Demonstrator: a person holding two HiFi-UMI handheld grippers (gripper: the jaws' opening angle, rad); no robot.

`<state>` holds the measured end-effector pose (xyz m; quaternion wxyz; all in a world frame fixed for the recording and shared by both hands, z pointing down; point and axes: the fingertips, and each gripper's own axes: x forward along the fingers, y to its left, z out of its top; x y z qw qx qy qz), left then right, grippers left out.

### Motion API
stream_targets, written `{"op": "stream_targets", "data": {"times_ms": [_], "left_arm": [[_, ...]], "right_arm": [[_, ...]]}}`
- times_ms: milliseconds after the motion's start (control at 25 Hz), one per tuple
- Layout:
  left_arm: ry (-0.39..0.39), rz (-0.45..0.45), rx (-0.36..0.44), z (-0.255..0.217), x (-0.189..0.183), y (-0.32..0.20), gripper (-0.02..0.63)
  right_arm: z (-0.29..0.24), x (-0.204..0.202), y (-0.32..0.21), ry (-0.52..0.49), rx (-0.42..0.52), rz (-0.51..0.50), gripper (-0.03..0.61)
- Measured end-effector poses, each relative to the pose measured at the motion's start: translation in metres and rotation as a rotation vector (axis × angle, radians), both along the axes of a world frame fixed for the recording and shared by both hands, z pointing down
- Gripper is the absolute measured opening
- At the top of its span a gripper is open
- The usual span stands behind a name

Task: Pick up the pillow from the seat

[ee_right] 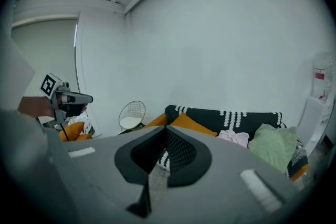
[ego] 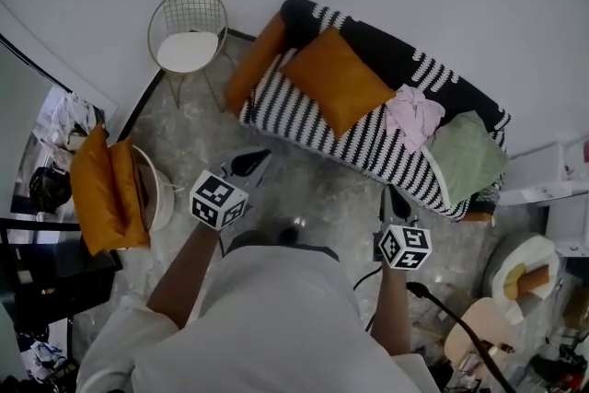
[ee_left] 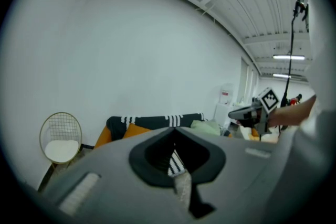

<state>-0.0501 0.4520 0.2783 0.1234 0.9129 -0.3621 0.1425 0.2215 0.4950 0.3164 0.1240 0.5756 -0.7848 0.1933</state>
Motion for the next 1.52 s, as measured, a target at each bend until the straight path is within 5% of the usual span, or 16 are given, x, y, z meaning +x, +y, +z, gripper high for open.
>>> {"op": "stream_targets", "data": {"times_ms": [640,1520], "left_arm": [[0.003,0.026,-0.016,0.003,0.024,-0.042,0.0],[0.012,0.129,-0.056,0.009,0.011,-0.199,0.0]], "right_arm": [[0.0,0.015,-0.035,0.01,-0.014,0.001,0.005],[-0.001,-0.009,-0.17,0.038,-0.046,0.083,0.005]]}}
